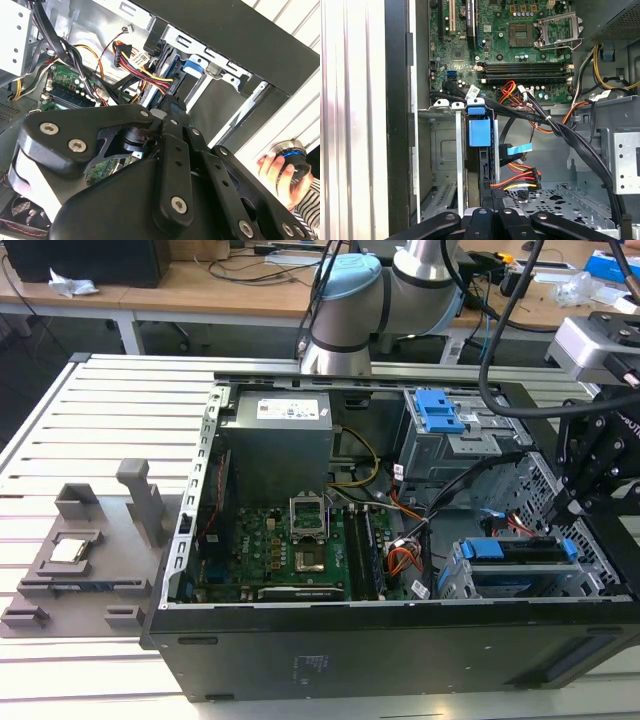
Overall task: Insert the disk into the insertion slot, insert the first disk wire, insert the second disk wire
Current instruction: 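Insert the second disk wire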
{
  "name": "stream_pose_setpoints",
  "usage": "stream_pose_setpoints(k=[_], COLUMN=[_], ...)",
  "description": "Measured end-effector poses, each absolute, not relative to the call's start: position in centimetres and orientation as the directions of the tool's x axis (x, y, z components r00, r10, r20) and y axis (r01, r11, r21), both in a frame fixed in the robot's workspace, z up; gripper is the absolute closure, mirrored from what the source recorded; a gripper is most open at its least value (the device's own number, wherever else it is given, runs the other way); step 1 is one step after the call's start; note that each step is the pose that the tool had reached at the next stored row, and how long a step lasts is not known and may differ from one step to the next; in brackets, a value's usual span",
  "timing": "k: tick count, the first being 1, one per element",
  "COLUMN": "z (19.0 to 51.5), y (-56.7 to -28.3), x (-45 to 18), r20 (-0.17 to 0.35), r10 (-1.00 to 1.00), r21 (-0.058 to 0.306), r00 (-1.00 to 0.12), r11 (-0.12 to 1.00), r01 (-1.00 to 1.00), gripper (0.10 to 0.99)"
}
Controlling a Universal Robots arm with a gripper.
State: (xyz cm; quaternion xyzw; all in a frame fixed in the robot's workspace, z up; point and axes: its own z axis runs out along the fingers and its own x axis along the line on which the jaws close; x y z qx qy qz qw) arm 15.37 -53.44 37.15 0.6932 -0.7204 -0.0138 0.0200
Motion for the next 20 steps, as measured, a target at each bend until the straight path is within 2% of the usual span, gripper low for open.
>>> stream_pose_setpoints(k=[5,6,13,20], z=[37.2,37.2,36.7,35.7], y=[-53.4,-53.4,-53.0,-50.5], x=[15.4,15.4,14.7,12.2], r20=[0.01,0.01,0.012,0.043], r10=[-0.999,-0.999,-0.999,-0.999], r21=[0.048,0.048,0.047,0.047], r00=[-0.038,-0.038,-0.035,-0.016], r11=[0.039,0.039,0.035,0.018], r01=[-0.998,-0.998,-0.998,-0.999], gripper=[0.98,0.91,0.91,0.91])
